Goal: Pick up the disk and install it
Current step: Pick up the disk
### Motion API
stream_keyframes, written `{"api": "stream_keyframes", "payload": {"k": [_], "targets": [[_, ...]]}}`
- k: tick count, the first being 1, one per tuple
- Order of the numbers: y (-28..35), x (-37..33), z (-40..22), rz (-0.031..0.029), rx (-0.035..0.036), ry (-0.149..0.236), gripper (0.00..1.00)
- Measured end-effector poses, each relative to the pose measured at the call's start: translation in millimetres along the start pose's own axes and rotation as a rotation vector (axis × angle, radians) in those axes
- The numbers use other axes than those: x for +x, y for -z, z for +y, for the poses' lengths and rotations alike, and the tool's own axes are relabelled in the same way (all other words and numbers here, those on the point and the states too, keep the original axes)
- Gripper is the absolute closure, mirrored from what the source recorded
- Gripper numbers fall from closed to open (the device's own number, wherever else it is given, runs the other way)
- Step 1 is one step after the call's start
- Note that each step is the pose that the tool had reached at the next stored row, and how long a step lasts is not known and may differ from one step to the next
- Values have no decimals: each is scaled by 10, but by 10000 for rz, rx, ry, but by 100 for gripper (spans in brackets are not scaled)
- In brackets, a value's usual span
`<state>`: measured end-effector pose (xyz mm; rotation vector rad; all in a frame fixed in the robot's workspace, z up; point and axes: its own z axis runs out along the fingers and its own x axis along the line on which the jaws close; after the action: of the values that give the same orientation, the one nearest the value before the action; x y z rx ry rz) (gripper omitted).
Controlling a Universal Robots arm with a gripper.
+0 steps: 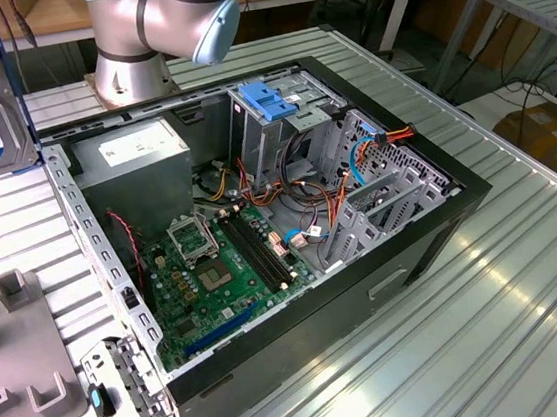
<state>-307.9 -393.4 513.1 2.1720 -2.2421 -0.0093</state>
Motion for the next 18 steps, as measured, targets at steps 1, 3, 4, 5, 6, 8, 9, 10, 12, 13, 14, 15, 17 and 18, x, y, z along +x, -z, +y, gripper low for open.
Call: {"api": "stream_keyframes", "payload": {"k": [1, 3, 4, 5, 6, 8, 9, 10, 12, 13, 14, 15, 17, 18], "targets": [[0, 6, -15, 0, -3, 0, 63], [1, 17, -45, 0, -7, 1, 63], [1, 22, -58, 0, -8, 0, 63], [1, 27, -71, 0, -10, 0, 63], [2, 32, -88, 1, -12, 0, 63], [2, 45, -122, 1, -17, 0, 63], [2, 50, -137, 1, -18, 0, 63], [2, 65, -157, 0, -19, 0, 63], [2, 85, -184, 1, -21, 0, 63], [2, 90, -200, 1, -23, 0, 63], [2, 95, -216, 1, -25, 1, 63], [3, 107, -249, 1, -28, 0, 63], [3, 124, -307, 1, -35, 0, 63], [4, 130, -329, 2, -40, 0, 63]]}}
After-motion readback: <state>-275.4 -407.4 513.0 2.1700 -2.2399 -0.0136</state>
